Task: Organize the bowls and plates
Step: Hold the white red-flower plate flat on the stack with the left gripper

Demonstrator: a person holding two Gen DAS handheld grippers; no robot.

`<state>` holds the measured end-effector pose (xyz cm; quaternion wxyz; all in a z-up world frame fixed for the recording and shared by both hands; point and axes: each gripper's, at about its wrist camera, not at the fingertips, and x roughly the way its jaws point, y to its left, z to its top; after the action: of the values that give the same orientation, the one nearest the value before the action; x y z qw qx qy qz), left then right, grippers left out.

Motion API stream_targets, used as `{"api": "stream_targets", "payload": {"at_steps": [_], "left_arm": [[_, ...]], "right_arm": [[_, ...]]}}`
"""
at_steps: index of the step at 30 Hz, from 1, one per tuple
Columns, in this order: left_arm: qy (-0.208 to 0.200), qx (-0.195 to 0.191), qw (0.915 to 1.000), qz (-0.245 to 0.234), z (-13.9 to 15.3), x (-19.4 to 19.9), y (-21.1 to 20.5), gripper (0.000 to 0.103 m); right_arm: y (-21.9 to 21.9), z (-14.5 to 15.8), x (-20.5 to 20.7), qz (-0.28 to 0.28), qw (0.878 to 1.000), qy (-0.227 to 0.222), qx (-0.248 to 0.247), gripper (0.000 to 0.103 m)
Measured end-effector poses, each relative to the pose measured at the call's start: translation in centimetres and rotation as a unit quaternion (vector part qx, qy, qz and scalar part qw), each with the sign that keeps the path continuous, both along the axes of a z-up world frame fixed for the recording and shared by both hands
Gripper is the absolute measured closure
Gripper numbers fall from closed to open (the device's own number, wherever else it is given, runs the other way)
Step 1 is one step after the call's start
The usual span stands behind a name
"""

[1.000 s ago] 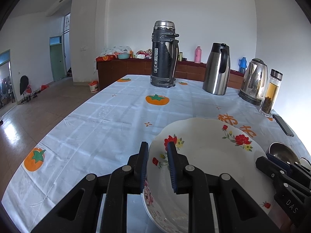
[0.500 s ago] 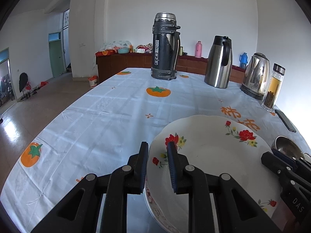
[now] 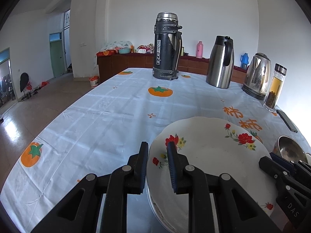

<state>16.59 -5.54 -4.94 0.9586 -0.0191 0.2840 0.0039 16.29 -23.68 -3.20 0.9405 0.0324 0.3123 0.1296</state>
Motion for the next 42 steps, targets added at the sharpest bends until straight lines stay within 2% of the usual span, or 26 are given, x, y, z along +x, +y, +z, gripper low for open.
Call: {"api": "stream_targets", "payload": {"at_steps": [42], "left_arm": [[0.011,0.015,0.9998,0.001,-1.0,0.3,-0.2,0.081]], "right_arm": [[0.6,-0.4,0.1,-0.002,1.0,0.002,-0.023,0.082]]}}
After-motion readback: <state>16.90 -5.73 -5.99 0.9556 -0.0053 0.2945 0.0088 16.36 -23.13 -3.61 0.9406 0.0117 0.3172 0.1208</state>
